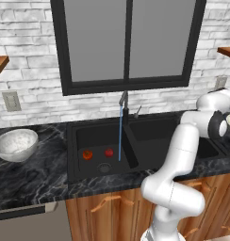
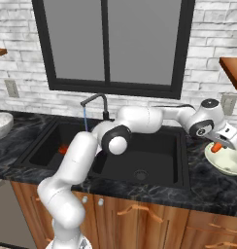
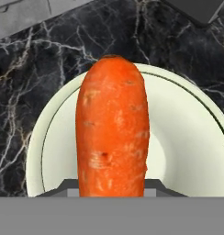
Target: Pick the tomatos from the sink and place them in one bowl. Place the carrot in the other bowl. Then turn off the sink faucet.
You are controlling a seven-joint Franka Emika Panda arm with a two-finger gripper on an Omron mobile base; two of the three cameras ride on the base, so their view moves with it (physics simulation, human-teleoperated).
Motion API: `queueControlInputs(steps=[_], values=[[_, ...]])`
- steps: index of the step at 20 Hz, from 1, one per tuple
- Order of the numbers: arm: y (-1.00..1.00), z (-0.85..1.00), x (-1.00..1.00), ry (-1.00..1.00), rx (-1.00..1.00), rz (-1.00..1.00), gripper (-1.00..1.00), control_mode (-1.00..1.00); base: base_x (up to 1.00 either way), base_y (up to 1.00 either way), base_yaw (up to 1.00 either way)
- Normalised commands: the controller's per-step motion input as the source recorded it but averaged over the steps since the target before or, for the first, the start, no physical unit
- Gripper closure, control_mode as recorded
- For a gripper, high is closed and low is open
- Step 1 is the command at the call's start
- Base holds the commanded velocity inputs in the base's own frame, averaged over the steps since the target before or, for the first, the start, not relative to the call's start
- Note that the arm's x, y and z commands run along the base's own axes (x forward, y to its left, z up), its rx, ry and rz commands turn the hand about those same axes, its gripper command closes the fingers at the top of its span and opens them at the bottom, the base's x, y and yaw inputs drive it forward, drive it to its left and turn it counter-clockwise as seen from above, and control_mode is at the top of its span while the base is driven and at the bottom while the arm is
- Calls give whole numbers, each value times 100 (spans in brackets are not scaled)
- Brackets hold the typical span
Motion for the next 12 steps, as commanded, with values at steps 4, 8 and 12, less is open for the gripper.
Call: queueControlInputs(steps=[4,8,12], values=[[-10,-7,0,0,0,-1,100,-100,0,0,0],[-6,-10,0,0,0,-1,100,-100,0,0,0],[-5,-14,0,0,0,0,100,-100,0,0,0]])
